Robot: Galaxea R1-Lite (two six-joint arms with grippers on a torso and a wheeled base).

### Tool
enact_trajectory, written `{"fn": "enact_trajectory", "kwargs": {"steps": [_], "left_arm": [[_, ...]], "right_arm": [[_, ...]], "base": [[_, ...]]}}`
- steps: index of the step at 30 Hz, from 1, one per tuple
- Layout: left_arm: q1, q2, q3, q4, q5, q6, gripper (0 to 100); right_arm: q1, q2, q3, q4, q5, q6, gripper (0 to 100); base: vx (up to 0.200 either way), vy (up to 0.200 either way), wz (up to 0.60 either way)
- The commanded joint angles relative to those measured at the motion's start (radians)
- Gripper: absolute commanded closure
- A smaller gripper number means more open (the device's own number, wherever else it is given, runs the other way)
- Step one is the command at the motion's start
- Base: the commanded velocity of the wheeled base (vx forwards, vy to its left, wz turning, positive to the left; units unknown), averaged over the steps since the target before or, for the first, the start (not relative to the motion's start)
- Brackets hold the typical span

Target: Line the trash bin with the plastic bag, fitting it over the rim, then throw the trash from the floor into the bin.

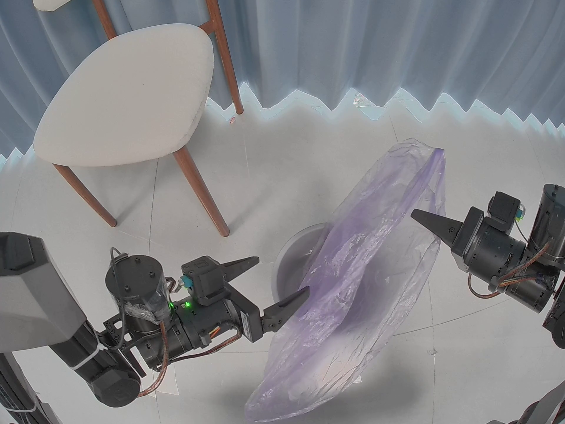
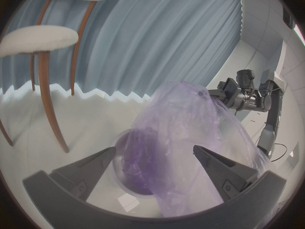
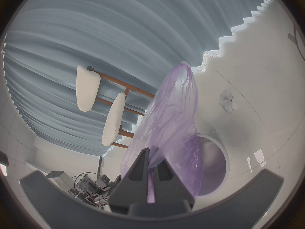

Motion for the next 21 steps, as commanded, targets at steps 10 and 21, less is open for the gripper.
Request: {"fn": "enact_trajectory", "kwargs": {"steps": [10,21], "left_arm": [[-0.053,-0.085,0.070,-0.005,-0.042,0.008,0],[-0.074,-0.125,0.129,0.001,-0.090,0.000,0]], "right_arm": [[-0.001,0.001,0.003,0.000,0.000,0.000,100],[-0.001,0.004,0.005,0.000,0.000,0.000,100]], "base": [[0.000,0.000,0.00],[0.000,0.000,0.00]]}}
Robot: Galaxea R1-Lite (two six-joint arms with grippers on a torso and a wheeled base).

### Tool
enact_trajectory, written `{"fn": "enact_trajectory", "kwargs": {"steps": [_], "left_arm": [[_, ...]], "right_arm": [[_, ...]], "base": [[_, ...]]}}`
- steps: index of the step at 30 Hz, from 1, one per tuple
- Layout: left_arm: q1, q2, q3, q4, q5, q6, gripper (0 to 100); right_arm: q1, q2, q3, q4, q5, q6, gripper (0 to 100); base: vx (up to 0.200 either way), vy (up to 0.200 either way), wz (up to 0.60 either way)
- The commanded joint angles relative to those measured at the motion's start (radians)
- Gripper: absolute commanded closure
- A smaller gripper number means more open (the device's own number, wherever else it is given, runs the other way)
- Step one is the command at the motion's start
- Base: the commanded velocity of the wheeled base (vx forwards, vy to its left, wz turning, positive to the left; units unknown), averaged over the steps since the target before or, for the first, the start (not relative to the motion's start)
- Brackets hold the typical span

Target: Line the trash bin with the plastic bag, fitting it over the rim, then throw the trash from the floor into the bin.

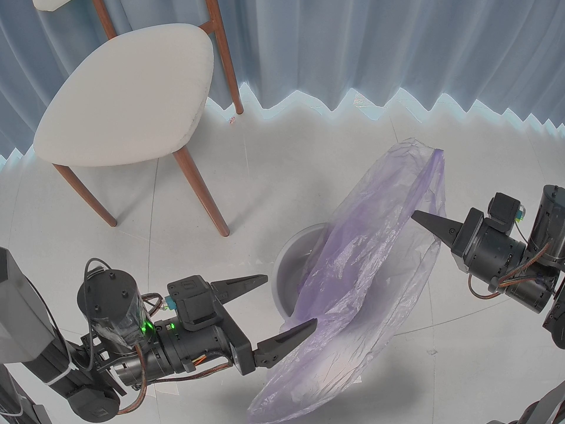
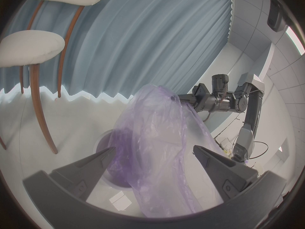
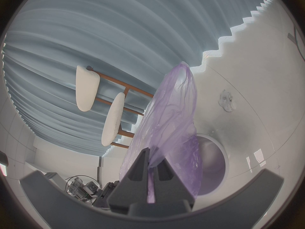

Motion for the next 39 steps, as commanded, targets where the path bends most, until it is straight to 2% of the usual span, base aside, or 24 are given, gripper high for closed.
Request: {"fn": "enact_trajectory", "kwargs": {"steps": [1,7,16,17,25,28,34,39], "left_arm": [[-0.021,0.001,0.026,-0.001,-0.005,-0.001,0],[-0.041,0.128,0.028,-0.035,-0.006,0.007,0],[-0.071,0.214,0.017,-0.058,0.002,0.006,0],[-0.067,0.214,0.009,-0.058,0.002,0.002,100],[-0.041,0.148,-0.012,-0.058,0.003,-0.013,100],[-0.032,0.039,-0.018,-0.056,0.003,-0.054,100],[-0.029,0.001,-0.021,-0.044,0.003,-0.063,100],[-0.005,-0.002,-0.044,-0.052,0.002,-0.067,100]], "right_arm": [[0.001,0.002,0.001,0.000,0.001,-0.001,100],[0.002,0.004,0.003,0.001,0.002,-0.001,100],[0.002,0.018,0.009,-0.004,0.002,-0.001,100],[0.002,0.016,0.007,-0.004,0.002,-0.001,100],[0.001,0.008,0.011,-0.004,0.002,-0.002,100],[-0.004,0.002,0.015,-0.004,0.002,-0.004,100],[-0.053,-0.012,0.034,0.009,0.005,-0.084,100],[-0.059,-0.027,0.049,0.027,0.021,-0.082,100]], "base": [[0.000,0.000,0.00],[0.000,0.000,0.00],[0.000,0.000,0.00],[0.000,0.000,0.00],[0.000,0.000,0.00],[0.000,0.000,0.00],[0.000,0.000,0.00],[0.000,0.000,0.00]]}}
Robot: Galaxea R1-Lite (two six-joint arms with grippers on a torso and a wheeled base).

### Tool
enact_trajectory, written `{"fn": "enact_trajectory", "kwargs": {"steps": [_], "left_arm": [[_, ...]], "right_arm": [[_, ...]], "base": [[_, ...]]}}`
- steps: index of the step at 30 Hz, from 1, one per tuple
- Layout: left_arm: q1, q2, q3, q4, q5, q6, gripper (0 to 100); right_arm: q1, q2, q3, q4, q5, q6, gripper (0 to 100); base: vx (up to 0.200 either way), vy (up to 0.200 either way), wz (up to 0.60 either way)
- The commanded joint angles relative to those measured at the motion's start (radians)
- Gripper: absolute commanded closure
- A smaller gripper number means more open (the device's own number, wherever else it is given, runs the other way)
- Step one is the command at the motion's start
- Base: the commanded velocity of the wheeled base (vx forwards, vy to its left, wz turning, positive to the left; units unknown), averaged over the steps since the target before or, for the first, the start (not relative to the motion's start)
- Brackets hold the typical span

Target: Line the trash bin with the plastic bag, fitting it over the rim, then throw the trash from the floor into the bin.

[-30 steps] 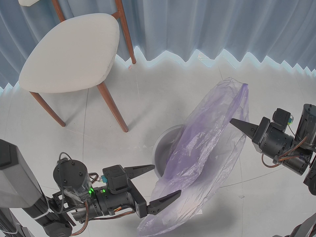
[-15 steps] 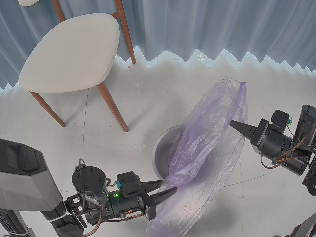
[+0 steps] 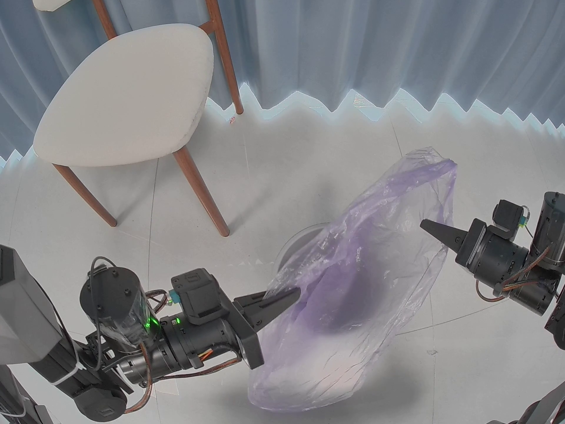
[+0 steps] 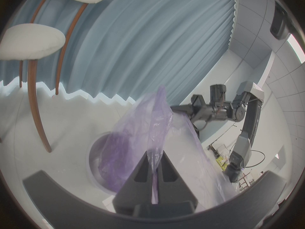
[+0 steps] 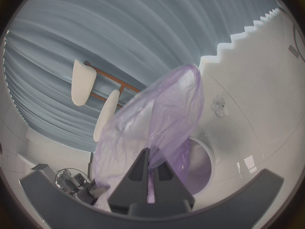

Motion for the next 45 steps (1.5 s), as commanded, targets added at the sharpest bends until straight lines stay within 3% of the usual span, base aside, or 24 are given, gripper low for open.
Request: {"fn": "enact_trajectory", "kwargs": {"steps": [1,3,6,9,23,45], "left_arm": [[0.013,-0.026,-0.012,-0.006,0.001,-0.025,100],[0.014,-0.031,-0.014,-0.006,0.001,-0.079,100],[0.026,-0.062,-0.041,-0.007,-0.007,-0.238,100],[0.042,-0.072,-0.057,-0.007,-0.019,-0.312,100],[0.065,-0.045,-0.084,-0.007,-0.040,-0.313,100],[0.080,0.027,-0.094,-0.007,-0.037,-0.315,100]], "right_arm": [[-0.008,-0.011,0.011,0.027,0.024,0.008,100],[-0.006,0.003,0.003,0.042,0.047,0.035,100],[0.009,0.027,0.011,0.050,0.102,0.092,100],[0.024,0.067,0.011,0.048,0.127,0.120,100],[0.195,0.187,-0.005,0.048,0.123,0.121,100],[0.181,0.308,-0.055,-0.008,0.120,0.132,100]], "base": [[0.000,0.000,0.00],[0.000,0.000,0.00],[0.000,0.000,0.00],[0.000,0.000,0.00],[0.000,0.000,0.00],[0.000,0.000,0.00]]}}
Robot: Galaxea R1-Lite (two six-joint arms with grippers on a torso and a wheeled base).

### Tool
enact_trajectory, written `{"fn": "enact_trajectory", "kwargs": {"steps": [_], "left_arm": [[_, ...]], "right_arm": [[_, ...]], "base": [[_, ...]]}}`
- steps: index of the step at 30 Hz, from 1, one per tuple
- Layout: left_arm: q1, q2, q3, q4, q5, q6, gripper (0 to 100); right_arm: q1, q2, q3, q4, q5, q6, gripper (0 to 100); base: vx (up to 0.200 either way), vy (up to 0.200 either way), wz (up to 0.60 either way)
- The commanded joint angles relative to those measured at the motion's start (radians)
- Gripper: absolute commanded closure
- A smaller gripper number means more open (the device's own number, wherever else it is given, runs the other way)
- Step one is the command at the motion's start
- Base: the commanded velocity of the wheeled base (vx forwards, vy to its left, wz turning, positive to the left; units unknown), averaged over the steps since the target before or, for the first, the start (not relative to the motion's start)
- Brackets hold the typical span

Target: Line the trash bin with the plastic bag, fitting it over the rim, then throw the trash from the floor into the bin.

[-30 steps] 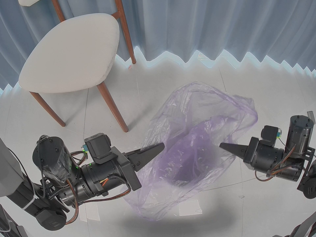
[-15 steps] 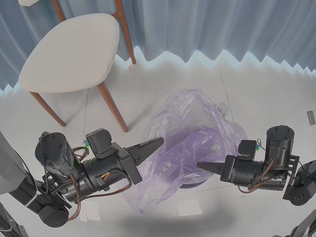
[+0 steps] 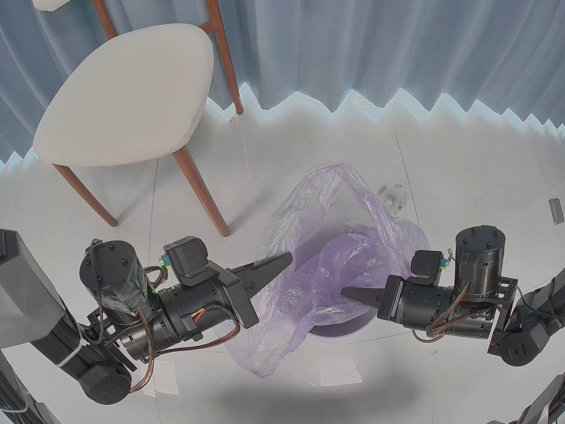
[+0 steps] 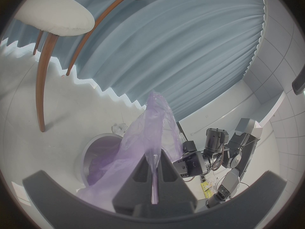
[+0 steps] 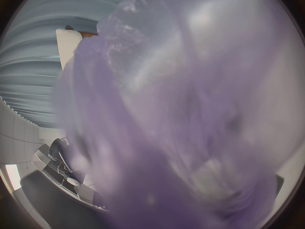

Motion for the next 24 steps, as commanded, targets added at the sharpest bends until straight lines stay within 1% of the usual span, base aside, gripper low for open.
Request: {"fn": "enact_trajectory", "kwargs": {"steps": [1,11,14,15,24], "left_arm": [[-0.002,0.004,0.000,-0.001,0.000,-0.001,100],[0.005,0.015,-0.003,-0.001,0.000,-0.007,100],[0.021,0.006,0.000,-0.001,-0.008,-0.022,100],[0.023,0.003,0.000,-0.001,-0.008,-0.035,100],[0.044,0.039,-0.006,-0.001,-0.006,-0.041,100]], "right_arm": [[0.000,0.011,-0.002,0.000,0.000,0.001,100],[0.009,0.040,-0.008,-0.002,0.002,-0.001,100],[0.017,0.059,-0.014,-0.002,0.002,0.001,100],[0.032,0.075,-0.019,0.000,0.003,0.005,100],[0.129,0.161,-0.059,0.000,0.002,0.021,100]], "base": [[0.000,0.000,0.00],[0.000,0.000,0.00],[0.000,0.000,0.00],[0.000,0.000,0.00],[0.000,0.000,0.00]]}}
